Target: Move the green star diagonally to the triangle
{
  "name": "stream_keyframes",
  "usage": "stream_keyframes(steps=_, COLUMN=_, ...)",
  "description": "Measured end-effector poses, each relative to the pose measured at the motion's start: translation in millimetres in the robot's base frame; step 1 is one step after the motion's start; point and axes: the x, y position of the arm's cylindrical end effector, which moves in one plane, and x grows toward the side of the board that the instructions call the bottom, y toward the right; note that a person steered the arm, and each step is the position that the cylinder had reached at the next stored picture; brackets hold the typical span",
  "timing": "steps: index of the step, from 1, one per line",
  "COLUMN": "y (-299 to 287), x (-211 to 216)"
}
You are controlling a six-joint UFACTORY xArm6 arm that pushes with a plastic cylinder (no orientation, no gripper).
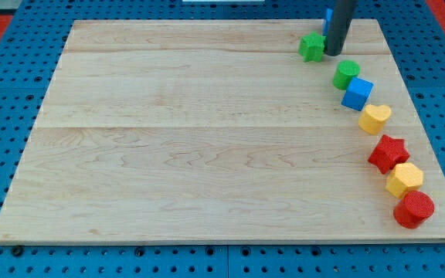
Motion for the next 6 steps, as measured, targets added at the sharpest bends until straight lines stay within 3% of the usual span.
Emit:
stream_keyframes(steps=2, y=49.7, x=-33.7)
stream_keyframes(steps=6, y=-54.4, x=-15.5)
